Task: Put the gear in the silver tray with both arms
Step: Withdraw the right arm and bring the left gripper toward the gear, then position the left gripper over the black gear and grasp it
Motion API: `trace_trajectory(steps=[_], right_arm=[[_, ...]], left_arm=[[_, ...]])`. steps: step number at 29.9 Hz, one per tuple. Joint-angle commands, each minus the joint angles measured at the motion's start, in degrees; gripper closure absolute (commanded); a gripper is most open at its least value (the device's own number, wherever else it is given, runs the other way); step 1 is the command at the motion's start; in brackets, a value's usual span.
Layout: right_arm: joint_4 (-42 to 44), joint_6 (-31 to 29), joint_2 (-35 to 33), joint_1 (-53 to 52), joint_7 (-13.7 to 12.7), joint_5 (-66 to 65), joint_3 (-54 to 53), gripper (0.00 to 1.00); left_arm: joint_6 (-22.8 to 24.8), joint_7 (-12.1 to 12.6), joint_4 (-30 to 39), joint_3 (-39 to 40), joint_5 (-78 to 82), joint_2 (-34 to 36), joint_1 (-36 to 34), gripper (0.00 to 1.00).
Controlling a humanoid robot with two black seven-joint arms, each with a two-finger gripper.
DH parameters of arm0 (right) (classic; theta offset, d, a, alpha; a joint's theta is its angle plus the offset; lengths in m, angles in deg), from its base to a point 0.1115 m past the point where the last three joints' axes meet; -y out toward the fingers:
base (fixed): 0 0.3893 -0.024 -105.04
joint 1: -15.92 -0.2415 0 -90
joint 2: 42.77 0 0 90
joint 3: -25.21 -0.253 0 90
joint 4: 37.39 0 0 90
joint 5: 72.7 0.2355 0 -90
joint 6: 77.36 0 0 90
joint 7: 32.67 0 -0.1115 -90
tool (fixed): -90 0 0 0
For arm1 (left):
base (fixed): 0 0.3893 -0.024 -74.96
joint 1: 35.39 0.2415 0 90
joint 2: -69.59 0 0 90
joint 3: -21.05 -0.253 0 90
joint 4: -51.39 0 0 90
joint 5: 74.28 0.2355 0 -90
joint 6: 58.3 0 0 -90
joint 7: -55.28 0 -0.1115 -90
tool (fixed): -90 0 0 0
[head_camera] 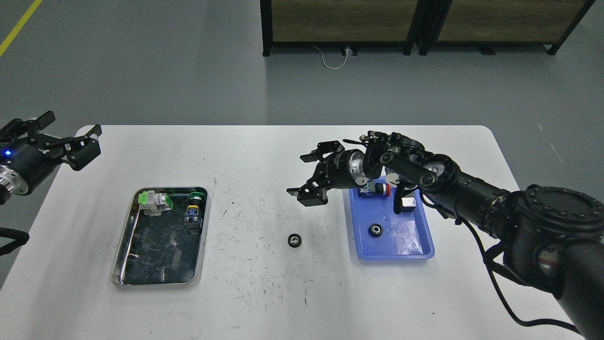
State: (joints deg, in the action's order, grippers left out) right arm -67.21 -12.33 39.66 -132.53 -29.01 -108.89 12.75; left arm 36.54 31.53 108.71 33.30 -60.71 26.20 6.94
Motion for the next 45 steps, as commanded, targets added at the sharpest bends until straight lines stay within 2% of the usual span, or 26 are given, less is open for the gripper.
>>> trace_trajectory(steps=[1, 9, 14, 19, 26, 35, 43, 45], right_arm=[[-0.2, 0.8, -7.4, -0.3, 0.0, 3.0, -4.5, 0.05], [-0.2, 2.2, -21.9, -0.8, 0.0, 7.6, -14.0, 0.05], [-0.1, 5.9, -29.3, -2.5, -0.3, 14.2, -17.2, 0.05], [-0.5, 6.0, -35.2, -3.1, -1.2, 16.7, -17.5, 0.04], [-1.0, 5.9, -36.6, -2.7, -1.5, 16.7, -16.8, 0.04], [-0.9, 6.2, -35.8, -2.7, -1.9, 16.1, -16.4, 0.04], [-0.9, 6.2, -35.8, -2.4, -1.8, 16.1, -16.4, 0.04], [-0.9, 6.2, -35.8, -2.3, -1.8, 16.1, -16.4, 0.04]], left_arm=[[3.4, -0.2, 0.6, 0.1, 2.4, -1.2, -1.5, 0.02], [7.1, -0.9, 1.6, -0.3, 15.5, -11.5, -4.1, 0.02], [7.0, -0.9, 1.8, -0.8, 24.3, -21.1, -3.2, 0.02], [6.4, -0.3, 1.7, -2.8, 26.8, -29.2, -1.3, 0.02], [3.9, 0.5, 0.2, -6.0, 26.9, -37.4, 2.2, 0.02], [-1.8, -0.1, -10.0, -11.5, 26.9, -46.4, 4.8, 0.02], [-1.8, 0.1, -23.5, -14.3, 26.2, -46.6, 5.0, 0.02], [-1.7, 0.0, -24.4, -14.5, 26.2, -46.6, 5.0, 0.02]])
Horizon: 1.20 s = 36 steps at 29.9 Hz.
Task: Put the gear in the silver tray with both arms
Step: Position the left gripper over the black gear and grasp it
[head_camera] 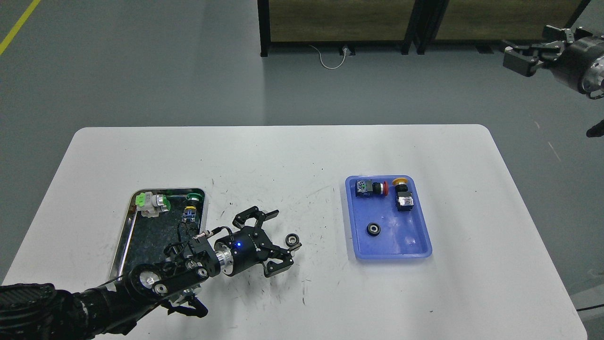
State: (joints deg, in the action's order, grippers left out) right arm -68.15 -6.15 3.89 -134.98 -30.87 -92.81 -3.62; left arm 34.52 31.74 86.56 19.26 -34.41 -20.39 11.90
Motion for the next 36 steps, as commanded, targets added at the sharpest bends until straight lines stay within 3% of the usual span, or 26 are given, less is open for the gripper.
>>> trace_trajectory(steps=[1, 13, 24, 36], right_arm=[[0.1, 0.0, 0.3, 0.2, 0.0, -0.1, 0.1, 0.04], [0.5, 0.0, 1.1, 0.3, 0.0, -0.3, 0.8, 0.04], [0.4, 0.1, 1.1, 0.9, 0.0, -0.4, 0.8, 0.04], [0.7, 0.5, 1.1, 0.9, 0.0, -1.2, 0.9, 0.04]], left_arm=[[0.3, -0.2, -2.2, -0.4, -0.1, 0.0, 0.1, 0.02], [2.8, -2.0, 1.7, -0.1, -0.7, 0.0, 1.0, 0.02], [2.6, -0.2, 1.7, -0.1, -3.0, 0.0, 1.0, 0.02], [3.9, 0.2, 1.8, -0.3, -3.9, 0.0, 1.0, 0.18]])
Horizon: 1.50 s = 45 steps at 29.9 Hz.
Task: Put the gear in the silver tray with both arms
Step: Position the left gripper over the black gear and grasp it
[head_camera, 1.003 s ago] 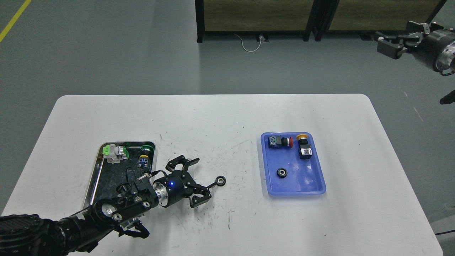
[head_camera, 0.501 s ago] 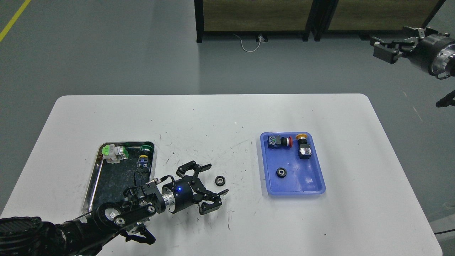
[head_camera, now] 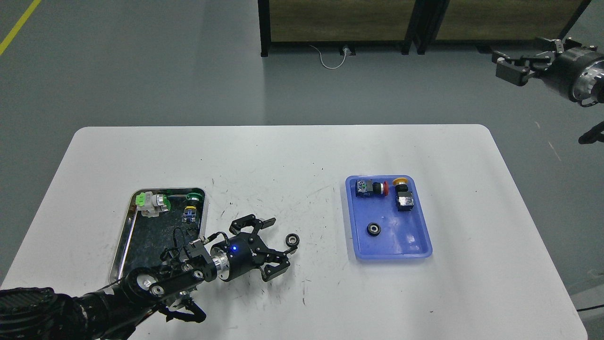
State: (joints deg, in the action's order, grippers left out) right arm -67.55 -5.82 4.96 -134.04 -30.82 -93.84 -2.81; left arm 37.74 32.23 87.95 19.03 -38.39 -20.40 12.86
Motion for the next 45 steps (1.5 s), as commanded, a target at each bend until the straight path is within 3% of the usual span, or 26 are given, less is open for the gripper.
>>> trace_trajectory(steps=[1, 8, 18, 32, 45], right_arm=[[0.1, 0.2, 0.0, 0.0, 0.0, -0.1, 0.1, 0.04], [0.1, 0.4, 0.0, 0.0, -0.1, -0.2, 0.1, 0.04], [0.4, 0.7, 0.0, 0.1, -0.1, -0.2, 0.1, 0.04], [1.0, 0.7, 0.0, 0.1, -0.1, -0.2, 0.1, 0.04], [1.2, 0.7, -0.1, -0.2, -0.1, -0.2, 0.4, 0.04]], left_arm=[[0.9, -0.2, 0.4, -0.1, 0.3, 0.0, 0.0, 0.2], [1.8, -0.3, 0.7, -0.7, 0.7, 0.0, 0.0, 0.22], [1.7, 0.6, 0.3, -1.7, 1.1, 0.0, -0.2, 0.34], [1.7, 3.3, 0.2, -1.7, 1.1, 0.0, -1.8, 0.38], [1.8, 4.2, 0.8, -1.8, 1.0, 0.0, -2.2, 0.39]])
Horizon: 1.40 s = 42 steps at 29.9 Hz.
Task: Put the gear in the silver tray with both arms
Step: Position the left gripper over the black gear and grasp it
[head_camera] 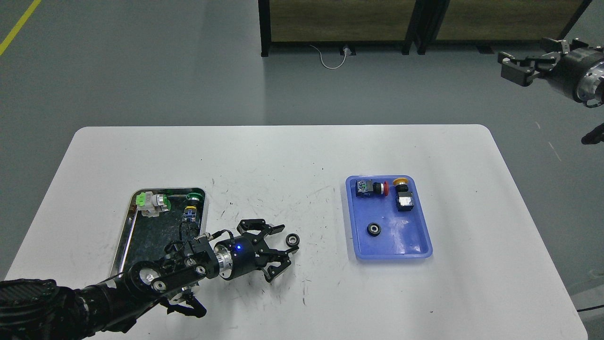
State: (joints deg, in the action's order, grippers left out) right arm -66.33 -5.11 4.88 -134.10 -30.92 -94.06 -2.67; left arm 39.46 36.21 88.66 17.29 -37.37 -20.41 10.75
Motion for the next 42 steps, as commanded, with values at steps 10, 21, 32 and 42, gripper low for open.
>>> trace_trajectory(steps=[10, 21, 32, 42], right_arm=[[0.0, 0.3, 0.1, -0.8, 0.0, 0.0, 1.6, 0.04], [0.0, 0.3, 0.0, -0.7, 0.0, 0.0, 1.6, 0.04], [0.1, 0.3, 0.0, -0.8, 0.0, 0.0, 1.6, 0.04], [0.1, 0.3, -0.5, -0.7, 0.0, 0.0, 1.7, 0.04]], left_arm=[[0.2, 1.7, 0.3, 0.0, 0.1, 0.0, -0.2, 0.5], [0.2, 2.6, 0.4, 0.0, 0.1, 0.0, -0.3, 0.76], [0.2, 2.7, 1.9, 0.4, -0.4, 0.0, -1.2, 0.78], [1.6, 2.5, 3.1, 0.9, -0.6, 0.0, -2.7, 0.78]])
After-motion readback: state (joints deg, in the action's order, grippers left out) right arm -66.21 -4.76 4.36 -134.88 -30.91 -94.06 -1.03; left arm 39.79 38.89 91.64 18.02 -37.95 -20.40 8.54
